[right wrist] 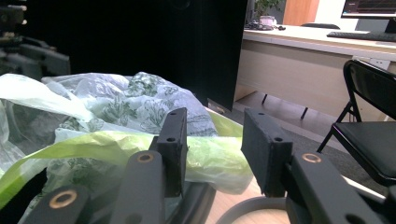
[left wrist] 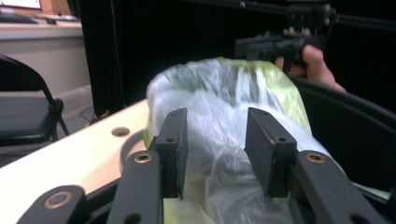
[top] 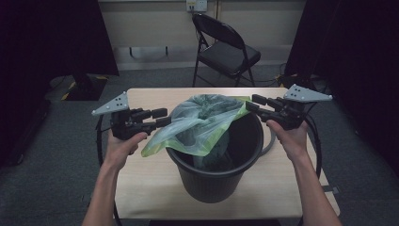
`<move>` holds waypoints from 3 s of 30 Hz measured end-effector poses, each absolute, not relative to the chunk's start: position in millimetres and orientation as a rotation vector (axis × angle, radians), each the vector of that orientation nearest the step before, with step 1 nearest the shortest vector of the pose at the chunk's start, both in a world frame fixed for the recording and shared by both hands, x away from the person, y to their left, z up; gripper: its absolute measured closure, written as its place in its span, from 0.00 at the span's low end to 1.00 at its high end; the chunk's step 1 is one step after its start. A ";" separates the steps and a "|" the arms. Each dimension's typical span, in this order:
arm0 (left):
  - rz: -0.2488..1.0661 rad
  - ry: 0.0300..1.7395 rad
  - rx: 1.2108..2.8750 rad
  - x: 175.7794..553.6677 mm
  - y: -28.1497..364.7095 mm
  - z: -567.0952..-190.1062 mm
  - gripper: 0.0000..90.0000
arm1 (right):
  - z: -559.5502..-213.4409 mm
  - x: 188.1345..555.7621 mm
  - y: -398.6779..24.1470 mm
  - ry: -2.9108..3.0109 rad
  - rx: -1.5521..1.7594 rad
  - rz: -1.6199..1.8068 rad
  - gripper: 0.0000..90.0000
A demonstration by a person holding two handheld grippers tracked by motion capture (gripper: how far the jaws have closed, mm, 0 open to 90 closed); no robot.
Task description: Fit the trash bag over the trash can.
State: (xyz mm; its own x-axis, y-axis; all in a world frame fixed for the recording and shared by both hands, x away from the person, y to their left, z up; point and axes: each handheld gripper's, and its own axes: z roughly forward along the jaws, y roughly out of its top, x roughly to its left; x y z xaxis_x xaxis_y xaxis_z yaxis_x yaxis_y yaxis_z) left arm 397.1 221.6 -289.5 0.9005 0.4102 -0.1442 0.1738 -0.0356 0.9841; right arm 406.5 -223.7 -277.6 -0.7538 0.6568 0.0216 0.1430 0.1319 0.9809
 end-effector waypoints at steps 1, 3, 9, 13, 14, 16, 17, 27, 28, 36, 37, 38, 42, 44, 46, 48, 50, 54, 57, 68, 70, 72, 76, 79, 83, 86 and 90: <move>0.209 0.456 1.604 400.3 222.9 -286.6 0.70 | -276.9 406.9 -223.1 1.993 0.767 1.661 0.69; 0.204 0.430 1.605 408.3 221.8 -282.4 0.84 | -275.0 407.6 -221.1 1.997 0.762 1.667 0.70; 0.176 0.486 1.611 431.8 207.8 -282.5 0.78 | -273.7 407.6 -217.4 2.014 0.746 1.669 0.71; 0.169 0.505 1.663 431.2 203.0 -295.3 0.72 | -278.1 401.9 -218.6 2.034 0.746 1.628 0.69; 0.168 0.505 1.659 428.1 203.3 -297.9 0.72 | -279.1 400.4 -219.8 2.036 0.747 1.623 0.67; 0.163 0.497 1.640 421.6 206.2 -301.1 0.72 | -280.4 397.8 -222.6 2.027 0.746 1.617 0.66; 0.166 0.494 1.636 418.6 207.3 -301.9 0.71 | -280.6 396.6 -224.1 2.023 0.754 1.613 0.64; 0.150 0.460 1.643 408.5 218.7 -293.6 0.65 | -290.2 401.7 -229.5 2.047 0.792 1.695 0.78; 0.153 0.466 1.629 410.1 220.5 -291.9 0.65 | -289.8 403.8 -228.5 2.052 0.788 1.702 0.82; 0.144 0.494 1.585 432.0 225.1 -287.8 0.68 | -283.6 425.3 -224.9 2.079 0.747 1.739 0.98; 0.140 0.505 1.571 436.6 224.2 -289.8 0.68 | -283.2 427.6 -224.1 2.081 0.740 1.743 0.98; 0.132 0.510 1.569 439.2 222.8 -291.3 0.69 | -282.4 430.1 -222.9 2.084 0.741 1.741 0.98; 0.104 0.510 1.602 449.3 207.5 -299.7 0.67 | -278.2 434.6 -218.9 2.063 0.764 1.700 0.83; 0.098 0.505 1.625 449.8 201.1 -302.3 0.68 | -275.6 431.6 -217.7 2.047 0.764 1.698 0.74; 0.093 0.488 1.624 448.1 200.0 -302.4 0.78 | -274.2 425.6 -216.9 2.047 0.756 1.683 0.68; 0.101 0.481 1.626 444.7 200.6 -300.8 0.87 | -274.4 419.8 -217.1 2.045 0.754 1.678 0.64; 0.116 0.486 1.637 439.8 201.8 -299.4 0.88 | -276.4 416.2 -218.4 2.050 0.755 1.682 0.62; 0.151 0.482 1.638 426.0 207.6 -299.2 0.87 | -283.4 414.0 -219.2 2.075 0.777 1.671 0.61; 0.168 0.485 1.621 415.0 211.9 -301.0 0.87 | -284.9 412.7 -219.4 2.083 0.779 1.673 0.62; 0.158 0.461 1.612 409.1 220.5 -294.2 0.80 | -282.7 428.7 -216.4 2.116 0.768 1.687 0.95; 0.164 0.472 1.591 415.9 219.1 -288.6 0.76 | -280.0 431.3 -217.4 2.104 0.764 1.716 1.00; 0.152 0.484 1.602 426.9 214.1 -287.3 0.72 | -277.9 433.0 -216.2 2.107 0.761 1.707 1.00; 0.093 0.492 1.647 440.3 199.8 -296.1 0.72 | -277.8 433.0 -213.9 2.104 0.760 1.691 1.00; 0.131 0.510 1.632 437.7 198.9 -299.0 0.85 | -277.8 432.0 -217.0 2.090 0.766 1.688 1.00; 0.158 0.516 1.628 433.9 206.2 -298.2 1.00 | -276.3 429.7 -222.5 2.070 0.772 1.687 1.00; 0.201 0.531 1.678 428.4 207.0 -298.2 1.00 | -278.5 429.0 -226.6 2.062 0.784 1.678 1.00; 0.200 0.530 1.661 423.4 213.4 -303.6 1.00 | -286.1 430.1 -231.7 2.057 0.807 1.684 1.00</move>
